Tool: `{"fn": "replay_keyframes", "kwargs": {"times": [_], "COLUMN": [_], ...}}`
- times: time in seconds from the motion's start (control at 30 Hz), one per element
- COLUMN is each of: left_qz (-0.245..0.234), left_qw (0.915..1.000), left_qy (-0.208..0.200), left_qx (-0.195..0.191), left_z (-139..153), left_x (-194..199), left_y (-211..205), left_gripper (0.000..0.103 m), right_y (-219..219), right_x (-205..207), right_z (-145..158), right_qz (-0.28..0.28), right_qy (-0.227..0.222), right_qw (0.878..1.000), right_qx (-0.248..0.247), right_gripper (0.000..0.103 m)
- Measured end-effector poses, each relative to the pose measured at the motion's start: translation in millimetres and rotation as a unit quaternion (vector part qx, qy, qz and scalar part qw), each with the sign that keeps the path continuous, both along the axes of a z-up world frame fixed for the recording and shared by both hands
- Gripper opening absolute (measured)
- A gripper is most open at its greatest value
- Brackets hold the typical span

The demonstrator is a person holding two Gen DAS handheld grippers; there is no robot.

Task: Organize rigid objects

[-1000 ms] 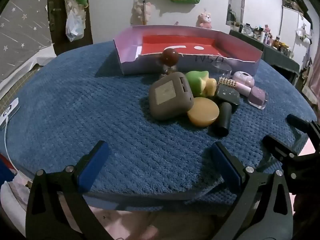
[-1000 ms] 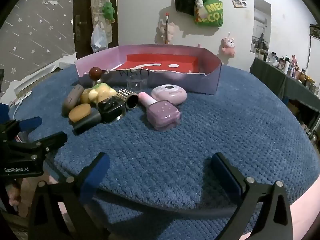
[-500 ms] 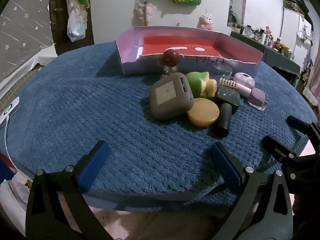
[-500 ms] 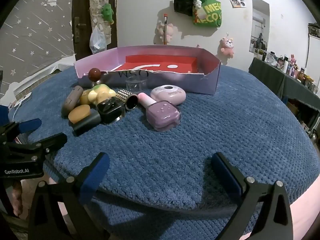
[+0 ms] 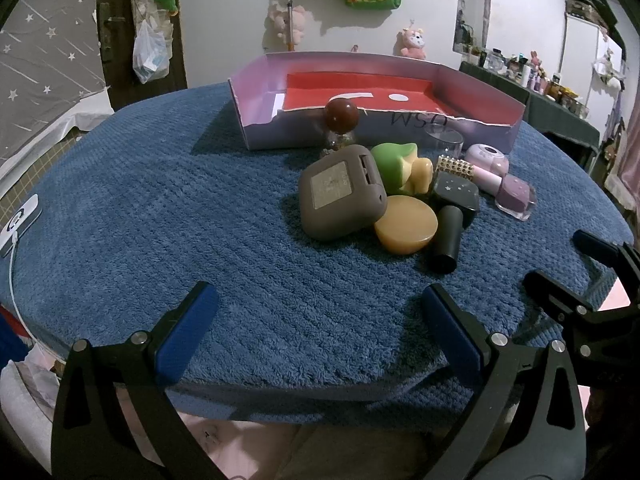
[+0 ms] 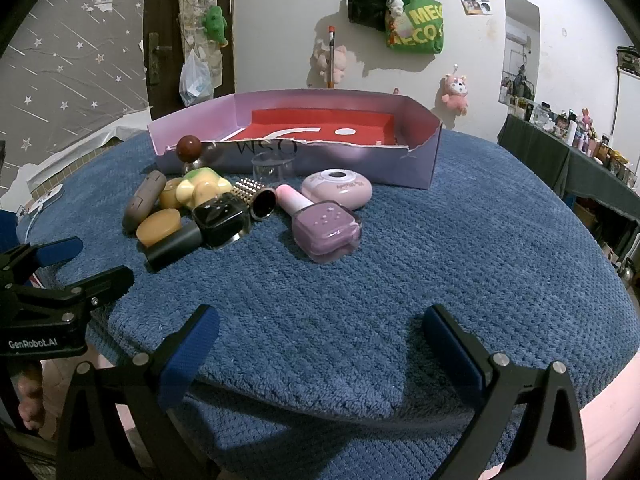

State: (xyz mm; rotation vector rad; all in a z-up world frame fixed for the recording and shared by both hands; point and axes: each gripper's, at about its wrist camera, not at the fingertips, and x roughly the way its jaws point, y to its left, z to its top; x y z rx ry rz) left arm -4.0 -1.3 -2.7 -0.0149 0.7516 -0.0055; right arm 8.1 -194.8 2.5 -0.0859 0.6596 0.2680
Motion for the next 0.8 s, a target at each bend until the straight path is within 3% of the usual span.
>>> {"fn": "replay_keyframes", "kwargs": {"times": [0.8], "left_qz": [-0.006], "left_qw": [0.9999], "left_qy": [0.01], "left_qx": [-0.002], "left_z": [2.7], "left_x": [8.7], "left_y": [0.4], "left_gripper": [0.101], "right_y": [-0.3], "right_x": [-1.6], "right_z": [-6.2], "right_qz": [0.003], "right_qy": [0.004], "right_qw": [1.0], "right_qx": [-0.002], "right_gripper": [0.103]}}
